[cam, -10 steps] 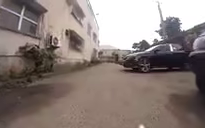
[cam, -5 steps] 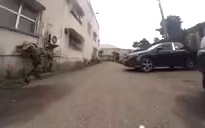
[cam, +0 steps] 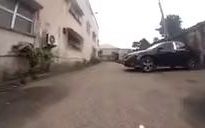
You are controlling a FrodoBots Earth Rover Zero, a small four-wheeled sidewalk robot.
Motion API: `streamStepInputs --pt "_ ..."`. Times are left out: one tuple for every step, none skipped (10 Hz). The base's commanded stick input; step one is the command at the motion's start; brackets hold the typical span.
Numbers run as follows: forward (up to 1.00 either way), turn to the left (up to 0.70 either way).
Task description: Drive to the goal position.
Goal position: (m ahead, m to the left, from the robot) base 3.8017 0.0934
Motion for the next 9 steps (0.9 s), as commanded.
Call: streamStepInputs --pt "0.3 0.0" --pt "0.3 0.0" --pt "0.3 0.0" --pt "0.3 0.0" --pt "0.3 0.0" --pt "0.3 0.0" --pt "0.3 0.0" --pt "0.3 0.0" --pt "0.3 0.0"
